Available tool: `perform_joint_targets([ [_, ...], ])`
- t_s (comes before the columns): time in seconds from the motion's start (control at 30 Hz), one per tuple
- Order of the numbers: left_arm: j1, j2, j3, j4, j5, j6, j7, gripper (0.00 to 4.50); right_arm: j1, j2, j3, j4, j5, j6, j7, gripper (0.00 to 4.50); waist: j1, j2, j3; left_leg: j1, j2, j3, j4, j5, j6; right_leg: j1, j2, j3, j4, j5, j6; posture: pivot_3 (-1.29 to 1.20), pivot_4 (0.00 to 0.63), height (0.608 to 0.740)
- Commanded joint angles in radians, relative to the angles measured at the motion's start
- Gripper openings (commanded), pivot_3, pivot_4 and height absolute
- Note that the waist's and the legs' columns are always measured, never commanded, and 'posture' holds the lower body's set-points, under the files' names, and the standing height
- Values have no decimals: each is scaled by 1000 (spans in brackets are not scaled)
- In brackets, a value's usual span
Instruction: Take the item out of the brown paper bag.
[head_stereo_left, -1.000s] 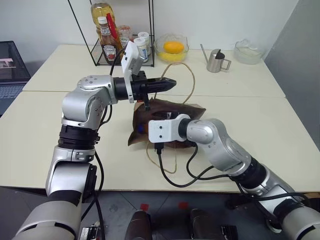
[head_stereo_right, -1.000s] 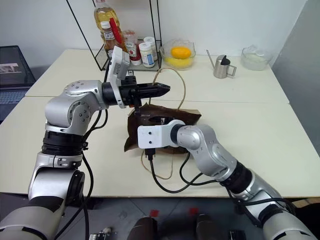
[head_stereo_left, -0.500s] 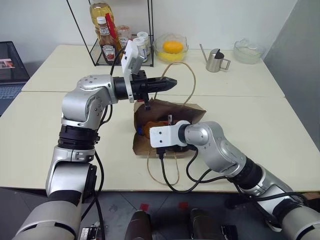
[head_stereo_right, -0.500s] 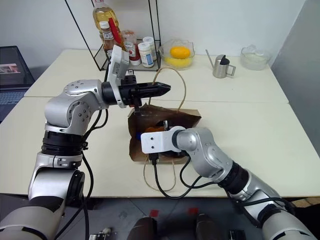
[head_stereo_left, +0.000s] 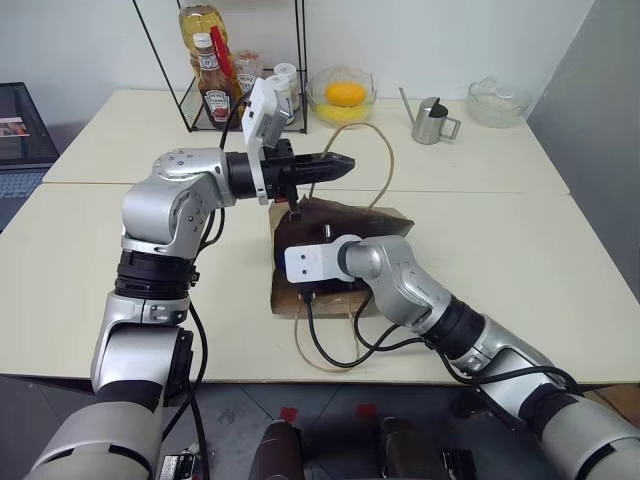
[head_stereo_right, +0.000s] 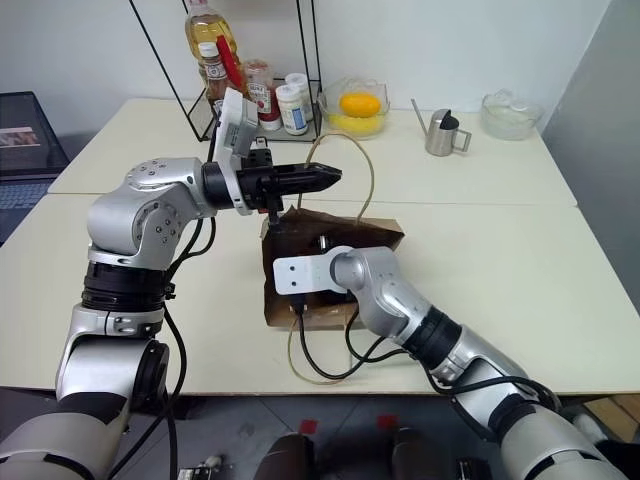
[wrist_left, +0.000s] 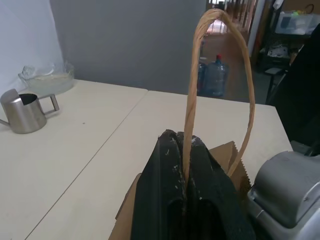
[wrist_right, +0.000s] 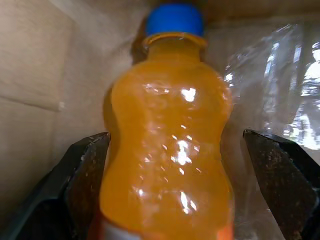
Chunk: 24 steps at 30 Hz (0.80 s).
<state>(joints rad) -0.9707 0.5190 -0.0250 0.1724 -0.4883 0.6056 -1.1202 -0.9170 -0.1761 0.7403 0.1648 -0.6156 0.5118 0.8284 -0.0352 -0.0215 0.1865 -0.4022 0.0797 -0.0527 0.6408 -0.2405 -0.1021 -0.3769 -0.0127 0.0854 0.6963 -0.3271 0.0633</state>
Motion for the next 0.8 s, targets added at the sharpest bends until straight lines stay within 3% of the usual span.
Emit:
perform_joint_targets([
  [0.03, -19, 4, 29, -40, -21, -4, 7, 0, -25, 23, 11, 58, -12, -25, -2, 4455, -2, 0, 0, 0, 0, 0, 0, 0, 0, 0, 0, 0, 0, 0, 0, 0, 150, 740],
  [0.13, -17, 2, 26, -39, -18, -9, 7, 0, -29, 33, 4, 85, -11, -36, -6, 3845, -5, 0, 0, 0, 0, 0, 0, 0, 0, 0, 0, 0, 0, 0, 0, 0, 150, 740],
  [0.27, -13, 4, 24, -37, -14, -14, 5, 0, -11, 28, -4, 72, -11, -37, 2, 2715, -8, 0, 0, 0, 0, 0, 0, 0, 0, 0, 0, 0, 1, 0, 0, 0, 150, 740],
  [0.8, 5, 18, 16, 5, 30, -78, -2, 0, 154, -129, -95, -232, -23, -129, -15, 2691, -2, 0, 0, 0, 0, 0, -1, 0, 0, 0, 0, 0, -1, 0, 0, 0, 150, 740],
])
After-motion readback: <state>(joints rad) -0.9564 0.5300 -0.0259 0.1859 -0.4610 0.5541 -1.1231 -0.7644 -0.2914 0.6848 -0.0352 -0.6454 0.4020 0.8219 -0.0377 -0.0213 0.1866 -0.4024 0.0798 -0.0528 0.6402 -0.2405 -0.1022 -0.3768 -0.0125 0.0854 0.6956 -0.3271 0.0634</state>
